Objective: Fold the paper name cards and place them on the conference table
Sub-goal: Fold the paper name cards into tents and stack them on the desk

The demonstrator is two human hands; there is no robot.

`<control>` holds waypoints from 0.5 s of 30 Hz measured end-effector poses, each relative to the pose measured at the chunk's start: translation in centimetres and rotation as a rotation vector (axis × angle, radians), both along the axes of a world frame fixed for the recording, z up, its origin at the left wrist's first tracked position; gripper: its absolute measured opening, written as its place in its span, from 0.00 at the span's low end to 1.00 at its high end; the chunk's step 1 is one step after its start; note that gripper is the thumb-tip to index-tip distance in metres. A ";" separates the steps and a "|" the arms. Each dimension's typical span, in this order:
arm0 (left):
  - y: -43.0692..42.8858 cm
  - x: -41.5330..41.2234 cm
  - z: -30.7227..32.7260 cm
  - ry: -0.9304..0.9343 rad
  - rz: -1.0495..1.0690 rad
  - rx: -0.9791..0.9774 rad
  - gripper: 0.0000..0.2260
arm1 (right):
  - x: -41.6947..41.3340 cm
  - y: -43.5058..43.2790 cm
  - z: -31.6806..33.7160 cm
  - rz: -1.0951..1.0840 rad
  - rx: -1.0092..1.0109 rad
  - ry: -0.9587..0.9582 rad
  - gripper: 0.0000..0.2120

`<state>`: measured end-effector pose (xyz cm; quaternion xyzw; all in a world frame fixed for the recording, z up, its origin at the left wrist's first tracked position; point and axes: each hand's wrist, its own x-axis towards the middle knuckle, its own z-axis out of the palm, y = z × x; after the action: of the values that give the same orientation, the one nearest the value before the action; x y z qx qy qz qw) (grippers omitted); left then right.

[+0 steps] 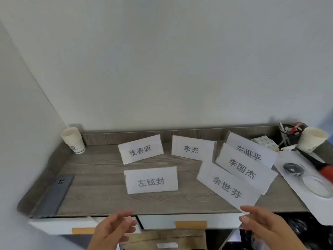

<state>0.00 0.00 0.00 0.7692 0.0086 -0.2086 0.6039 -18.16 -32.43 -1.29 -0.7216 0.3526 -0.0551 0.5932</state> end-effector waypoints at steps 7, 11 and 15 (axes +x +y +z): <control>-0.6 0.6 -1.0 -0.023 -0.066 -0.003 0.07 | 0.6 0.0 -0.5 0.063 -0.037 0.039 0.11; -1.2 1.3 -1.2 -0.025 -0.100 0.018 0.07 | 1.4 -0.3 -0.6 0.061 -0.065 0.048 0.11; -1.7 2.0 -1.7 -0.033 -0.120 0.039 0.07 | 2.2 -0.4 -0.7 0.063 -0.117 0.044 0.09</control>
<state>2.03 -1.71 -1.71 0.7831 -0.0436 -0.2318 0.5755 -15.94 -32.88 -2.00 -0.7667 0.3389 -0.0410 0.5437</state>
